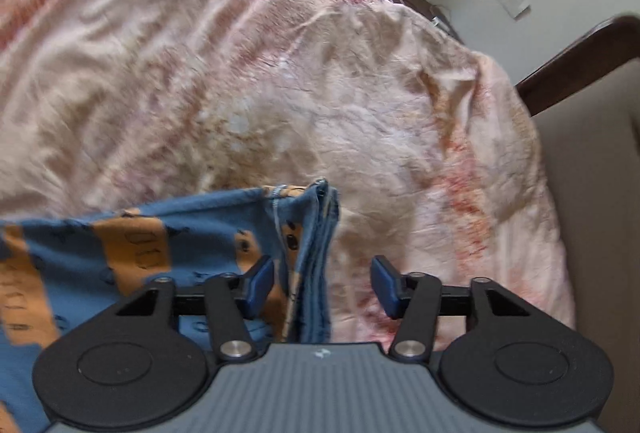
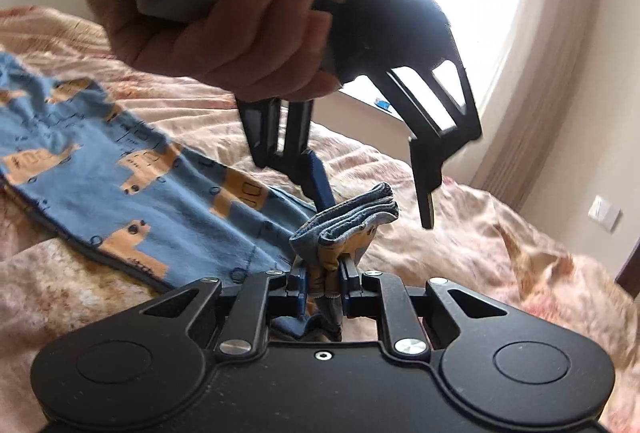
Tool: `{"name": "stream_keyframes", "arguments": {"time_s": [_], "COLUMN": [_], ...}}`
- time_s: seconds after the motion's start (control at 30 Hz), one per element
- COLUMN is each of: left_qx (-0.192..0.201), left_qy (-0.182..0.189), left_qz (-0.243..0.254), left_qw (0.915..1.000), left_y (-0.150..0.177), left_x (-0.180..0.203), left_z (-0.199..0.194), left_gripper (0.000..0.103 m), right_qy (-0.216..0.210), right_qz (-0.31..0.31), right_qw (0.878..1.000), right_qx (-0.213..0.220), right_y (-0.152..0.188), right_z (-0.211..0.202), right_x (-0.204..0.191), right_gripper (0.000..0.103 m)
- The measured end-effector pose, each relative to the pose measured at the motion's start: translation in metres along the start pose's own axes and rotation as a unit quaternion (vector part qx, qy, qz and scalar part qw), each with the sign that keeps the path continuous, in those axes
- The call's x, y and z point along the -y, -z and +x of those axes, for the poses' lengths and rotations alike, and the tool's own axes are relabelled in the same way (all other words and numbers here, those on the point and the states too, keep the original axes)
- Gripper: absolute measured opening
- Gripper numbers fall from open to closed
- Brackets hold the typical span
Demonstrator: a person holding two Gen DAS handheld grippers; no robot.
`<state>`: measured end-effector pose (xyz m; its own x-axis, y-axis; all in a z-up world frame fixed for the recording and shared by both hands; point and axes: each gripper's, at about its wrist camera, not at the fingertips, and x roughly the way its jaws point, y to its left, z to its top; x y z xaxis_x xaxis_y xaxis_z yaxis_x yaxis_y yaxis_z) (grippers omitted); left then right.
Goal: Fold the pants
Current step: 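Hold the pants hem with the right gripper and fold it over, then grasp the folded pants edge with the left gripper while the right gripper holds the hem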
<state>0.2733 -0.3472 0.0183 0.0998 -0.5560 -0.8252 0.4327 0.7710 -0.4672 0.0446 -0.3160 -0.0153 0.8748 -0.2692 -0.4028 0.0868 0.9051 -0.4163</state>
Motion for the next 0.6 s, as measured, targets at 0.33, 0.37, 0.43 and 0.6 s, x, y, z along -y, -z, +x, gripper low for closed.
{"name": "stream_keyframes", "arguments": {"time_s": [0.33, 0.37, 0.43, 0.6], "left_qx": [0.032, 0.035, 0.043, 0.073], "left_qy": [0.004, 0.010, 0.022, 0.040], "left_qz": [0.038, 0.033, 0.030, 0.008], "left_qw": [0.9988, 0.9988, 0.9984, 0.9965], "left_y": [0.015, 0.017, 0.020, 0.041], "left_x": [-0.031, -0.038, -0.051, -0.092], "left_z": [-0.050, -0.058, -0.074, -0.112], "left_gripper": [0.010, 0.010, 0.010, 0.010], "right_qy": [-0.026, -0.031, -0.042, -0.078], "right_qz": [-0.025, -0.029, -0.033, -0.047], "right_qw": [0.999, 0.999, 0.998, 0.994], "right_qx": [0.023, 0.028, 0.036, 0.058], "right_y": [-0.021, -0.024, -0.032, -0.054], "right_z": [-0.013, -0.015, -0.020, -0.035], "right_x": [-0.014, -0.017, -0.021, -0.042], "right_gripper": [0.015, 0.015, 0.015, 0.015]}}
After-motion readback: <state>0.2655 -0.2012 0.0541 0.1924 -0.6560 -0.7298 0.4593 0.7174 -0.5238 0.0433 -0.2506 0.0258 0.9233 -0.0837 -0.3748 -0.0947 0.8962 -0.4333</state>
